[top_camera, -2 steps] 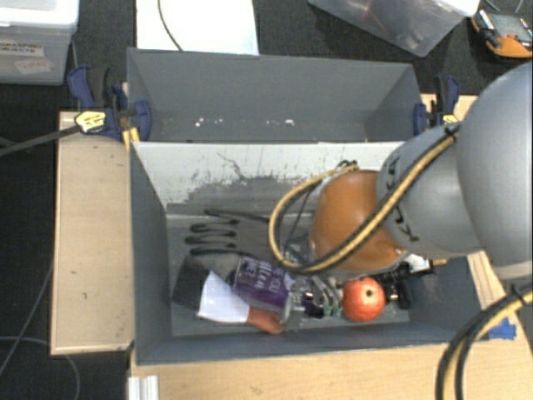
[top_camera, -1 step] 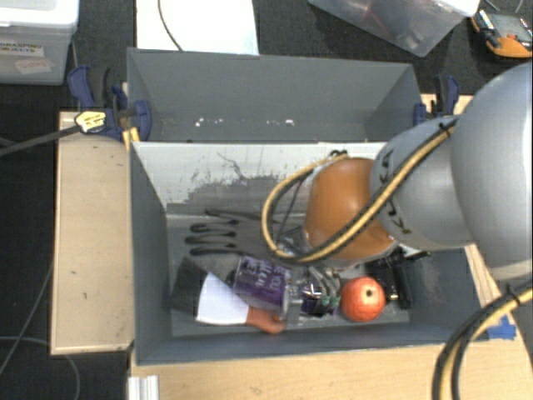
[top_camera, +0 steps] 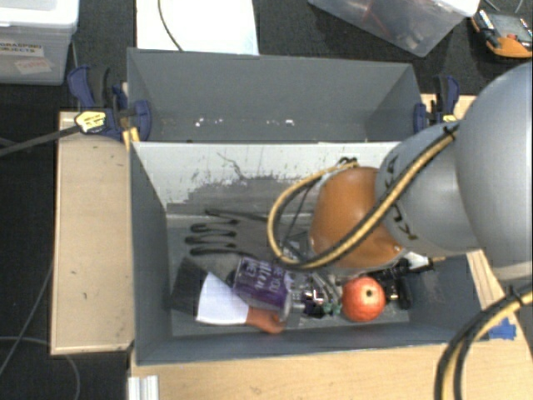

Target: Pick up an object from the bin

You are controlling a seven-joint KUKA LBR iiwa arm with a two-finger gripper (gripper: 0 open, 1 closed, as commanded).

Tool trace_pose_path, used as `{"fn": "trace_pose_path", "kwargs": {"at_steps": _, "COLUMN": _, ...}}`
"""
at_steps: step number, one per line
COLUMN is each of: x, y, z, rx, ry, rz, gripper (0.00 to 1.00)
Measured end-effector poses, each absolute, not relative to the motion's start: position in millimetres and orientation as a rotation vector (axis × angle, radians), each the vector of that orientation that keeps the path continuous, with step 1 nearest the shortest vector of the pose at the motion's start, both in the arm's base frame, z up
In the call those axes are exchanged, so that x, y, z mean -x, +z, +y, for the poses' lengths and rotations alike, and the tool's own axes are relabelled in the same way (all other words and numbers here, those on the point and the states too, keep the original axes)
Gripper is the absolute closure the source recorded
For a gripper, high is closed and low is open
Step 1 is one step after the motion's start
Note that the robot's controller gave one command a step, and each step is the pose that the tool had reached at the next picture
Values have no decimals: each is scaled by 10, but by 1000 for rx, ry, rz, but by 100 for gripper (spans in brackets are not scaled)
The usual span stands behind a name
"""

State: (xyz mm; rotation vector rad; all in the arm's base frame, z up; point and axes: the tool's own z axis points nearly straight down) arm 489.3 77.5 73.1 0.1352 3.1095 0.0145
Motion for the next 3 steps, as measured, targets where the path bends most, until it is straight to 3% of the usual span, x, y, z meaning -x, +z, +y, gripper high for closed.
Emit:
{"fn": "trace_pose_path", "kwargs": {"at_steps": 1, "x": -5004, "y": 726, "z": 821, "rx": -50, "ry": 7, "rz": 3127, "gripper": 100}}
{"fn": "trace_pose_path", "kwargs": {"at_steps": 2, "x": -5003, "y": 730, "z": 821, "rx": -52, "ry": 7, "rz": 3127, "gripper": 100}}
{"fn": "trace_pose_path", "kwargs": {"at_steps": 3, "x": -4970, "y": 1022, "z": 819, "rx": -54, "ry": 5, "rz": 3138, "gripper": 100}}
